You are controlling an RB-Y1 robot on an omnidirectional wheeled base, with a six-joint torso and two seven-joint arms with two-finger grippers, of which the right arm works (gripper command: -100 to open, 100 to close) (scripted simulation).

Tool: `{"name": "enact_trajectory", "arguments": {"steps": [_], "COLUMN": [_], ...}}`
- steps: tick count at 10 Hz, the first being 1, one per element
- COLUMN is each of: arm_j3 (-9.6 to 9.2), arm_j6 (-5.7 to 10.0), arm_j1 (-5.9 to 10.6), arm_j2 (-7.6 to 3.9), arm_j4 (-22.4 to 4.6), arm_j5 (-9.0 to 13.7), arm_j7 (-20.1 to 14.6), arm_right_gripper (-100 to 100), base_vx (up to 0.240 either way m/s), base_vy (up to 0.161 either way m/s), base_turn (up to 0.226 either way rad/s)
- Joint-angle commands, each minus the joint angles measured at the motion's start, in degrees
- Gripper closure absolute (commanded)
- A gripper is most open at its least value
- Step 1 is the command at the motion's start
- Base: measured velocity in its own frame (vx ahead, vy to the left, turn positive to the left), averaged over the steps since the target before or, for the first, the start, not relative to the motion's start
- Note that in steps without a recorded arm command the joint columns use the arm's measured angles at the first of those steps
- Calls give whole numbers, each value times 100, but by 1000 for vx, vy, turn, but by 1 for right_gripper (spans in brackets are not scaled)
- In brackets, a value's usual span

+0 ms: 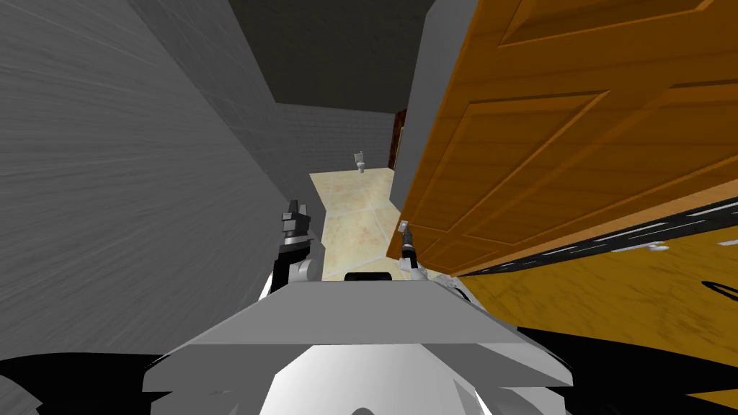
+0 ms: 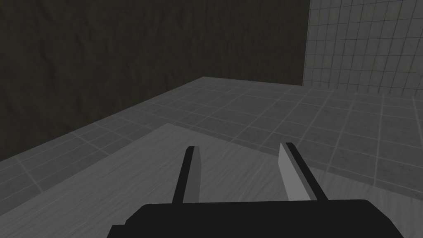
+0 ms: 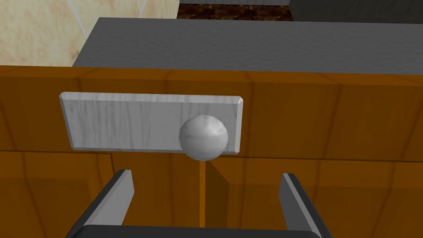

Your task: Push the door open

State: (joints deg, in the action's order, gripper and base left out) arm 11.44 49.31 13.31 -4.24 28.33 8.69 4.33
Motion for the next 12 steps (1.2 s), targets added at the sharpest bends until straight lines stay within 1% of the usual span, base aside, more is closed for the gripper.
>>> {"name": "enact_trajectory", "arguments": {"steps": [1, 3, 4, 5, 10, 12], "arm_j3": [17, 35, 32, 32, 32, 147], "arm_j6": [53, 97, 96, 96, 96, 64], "arm_j1": [-10, -27, -4, -4, -4, -6], "arm_j2": [3, 31, 21, 21, 21, -34], "arm_j4": [-29, -37, -67, -67, -67, -82], "arm_j5": [11, 24, 22, 22, 22, 101], "arm_j7": [-2, 2, 1, 1, 1, 48], "arm_right_gripper": [-100, -100, -100, 100, 100, 100], "base_vx": [228, 225, 81, -17, -14, 135], "base_vy": [-60, -42, -26, 9, 4, 26], "base_turn": [44, 32, -2, 4, 1, -42]}}
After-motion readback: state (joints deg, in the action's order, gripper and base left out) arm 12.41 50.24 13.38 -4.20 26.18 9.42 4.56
